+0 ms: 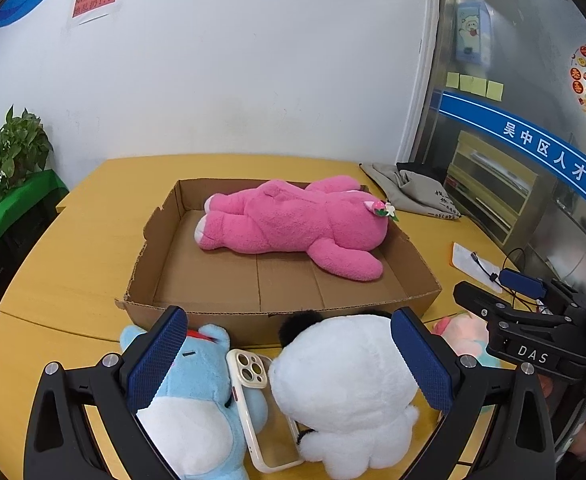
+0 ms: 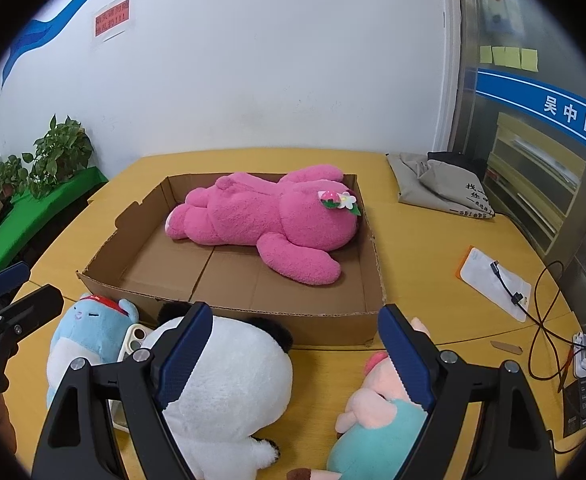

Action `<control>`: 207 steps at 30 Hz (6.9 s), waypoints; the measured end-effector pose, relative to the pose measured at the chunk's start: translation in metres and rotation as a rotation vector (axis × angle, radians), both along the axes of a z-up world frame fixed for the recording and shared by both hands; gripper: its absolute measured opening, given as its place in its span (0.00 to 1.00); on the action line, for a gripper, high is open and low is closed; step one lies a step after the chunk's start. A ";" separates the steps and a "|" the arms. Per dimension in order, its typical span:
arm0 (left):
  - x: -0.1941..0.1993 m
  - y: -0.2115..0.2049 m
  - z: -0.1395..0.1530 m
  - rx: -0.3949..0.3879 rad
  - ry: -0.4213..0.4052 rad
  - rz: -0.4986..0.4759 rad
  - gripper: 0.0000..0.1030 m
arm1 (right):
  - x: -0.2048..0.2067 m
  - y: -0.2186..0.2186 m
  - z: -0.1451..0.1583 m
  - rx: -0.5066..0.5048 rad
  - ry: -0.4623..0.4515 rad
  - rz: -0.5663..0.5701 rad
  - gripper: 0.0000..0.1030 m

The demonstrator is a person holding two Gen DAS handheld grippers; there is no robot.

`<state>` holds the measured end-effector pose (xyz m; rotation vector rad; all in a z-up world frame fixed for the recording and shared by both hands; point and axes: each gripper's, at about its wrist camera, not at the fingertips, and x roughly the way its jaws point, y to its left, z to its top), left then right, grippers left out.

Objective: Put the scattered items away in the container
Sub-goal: 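Raise both open grippers away from the box, then close the left gripper on the light-blue plush cat's body, then carry the blue cat into the box beside the pink bear and open the left gripper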

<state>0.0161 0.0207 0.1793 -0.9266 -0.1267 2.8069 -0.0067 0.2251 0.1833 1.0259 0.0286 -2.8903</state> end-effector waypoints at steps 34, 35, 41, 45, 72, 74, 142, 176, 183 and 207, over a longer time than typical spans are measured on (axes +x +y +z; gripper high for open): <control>-0.004 -0.009 -0.014 0.020 -0.041 -0.022 1.00 | -0.005 0.007 -0.015 -0.007 -0.037 -0.015 0.83; -0.004 -0.010 -0.015 0.020 -0.041 -0.020 1.00 | -0.005 0.007 -0.015 -0.007 -0.038 -0.012 0.83; -0.002 -0.035 -0.023 0.041 -0.057 0.002 1.00 | -0.006 0.000 -0.020 0.003 -0.050 -0.007 0.83; 0.000 -0.060 -0.032 0.055 -0.084 0.025 1.00 | -0.007 -0.011 -0.025 0.004 -0.063 0.024 0.83; -0.002 -0.167 -0.130 0.259 -0.328 -0.100 0.52 | 0.026 -0.134 -0.071 -0.035 -0.187 0.428 0.83; 0.002 -0.174 -0.126 0.247 -0.321 -0.091 0.49 | 0.029 -0.136 -0.071 -0.048 -0.189 0.443 0.83; -0.089 -0.161 0.022 0.121 -0.068 -0.148 0.13 | -0.040 -0.119 0.012 -0.419 0.045 0.409 0.17; -0.216 -0.107 -0.077 -0.047 -0.277 0.018 0.05 | -0.256 -0.184 -0.147 -0.170 -0.589 0.320 0.20; -0.204 -0.107 -0.065 0.003 -0.229 -0.035 0.41 | -0.228 -0.162 -0.126 -0.262 -0.491 0.325 0.67; -0.223 -0.119 -0.105 0.239 -0.316 0.019 0.46 | -0.180 0.021 -0.132 0.083 -0.473 0.116 0.70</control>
